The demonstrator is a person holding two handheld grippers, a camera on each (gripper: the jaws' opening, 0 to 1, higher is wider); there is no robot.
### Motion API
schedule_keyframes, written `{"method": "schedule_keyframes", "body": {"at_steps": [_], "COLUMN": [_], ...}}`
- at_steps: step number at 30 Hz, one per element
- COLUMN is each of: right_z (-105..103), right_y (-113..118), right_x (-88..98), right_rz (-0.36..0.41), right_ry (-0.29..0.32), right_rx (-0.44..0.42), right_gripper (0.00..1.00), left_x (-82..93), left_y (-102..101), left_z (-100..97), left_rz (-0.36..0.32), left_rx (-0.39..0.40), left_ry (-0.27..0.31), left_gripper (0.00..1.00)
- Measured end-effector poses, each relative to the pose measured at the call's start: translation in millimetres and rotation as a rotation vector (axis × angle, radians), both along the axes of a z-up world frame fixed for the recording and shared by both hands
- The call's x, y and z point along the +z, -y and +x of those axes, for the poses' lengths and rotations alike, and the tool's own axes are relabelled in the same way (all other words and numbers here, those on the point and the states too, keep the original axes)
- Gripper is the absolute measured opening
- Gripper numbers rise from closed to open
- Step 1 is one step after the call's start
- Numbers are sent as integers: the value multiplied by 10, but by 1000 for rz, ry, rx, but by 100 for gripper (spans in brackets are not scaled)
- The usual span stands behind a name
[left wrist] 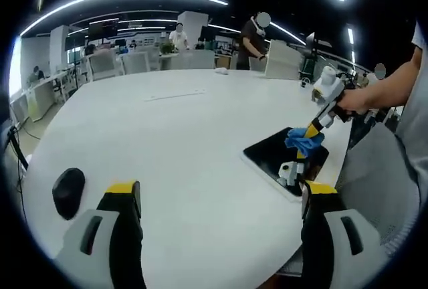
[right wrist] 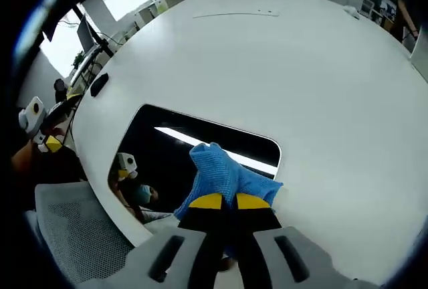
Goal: Wipe the mirror surface with the cleaning cloth until all visible marks leave the cleaned area.
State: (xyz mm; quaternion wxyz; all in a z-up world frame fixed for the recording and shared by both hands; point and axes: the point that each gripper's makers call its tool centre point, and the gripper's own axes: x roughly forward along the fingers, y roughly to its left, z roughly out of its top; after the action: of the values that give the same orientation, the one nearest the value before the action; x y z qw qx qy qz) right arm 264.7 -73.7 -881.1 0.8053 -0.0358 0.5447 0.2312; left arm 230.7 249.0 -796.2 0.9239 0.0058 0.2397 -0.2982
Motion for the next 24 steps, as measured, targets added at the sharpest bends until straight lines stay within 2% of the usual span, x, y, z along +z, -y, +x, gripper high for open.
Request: {"method": "schedule_keyframes", "body": {"at_steps": [11,24], "right_z": [4,-9], "right_y": [149,182], "right_x": [-1,5], "right_rz": [-8,-9], "right_ry": [-9,-17], "right_rx": [-6,-27], "right_gripper": [0,0], "left_x": [-7,22], "left_y": [-30,15], "left_z": [-17,-13], "left_rz": [12,9], "left_rx": [15,11], "left_ry": [-1,2], "left_gripper": [99,99]}}
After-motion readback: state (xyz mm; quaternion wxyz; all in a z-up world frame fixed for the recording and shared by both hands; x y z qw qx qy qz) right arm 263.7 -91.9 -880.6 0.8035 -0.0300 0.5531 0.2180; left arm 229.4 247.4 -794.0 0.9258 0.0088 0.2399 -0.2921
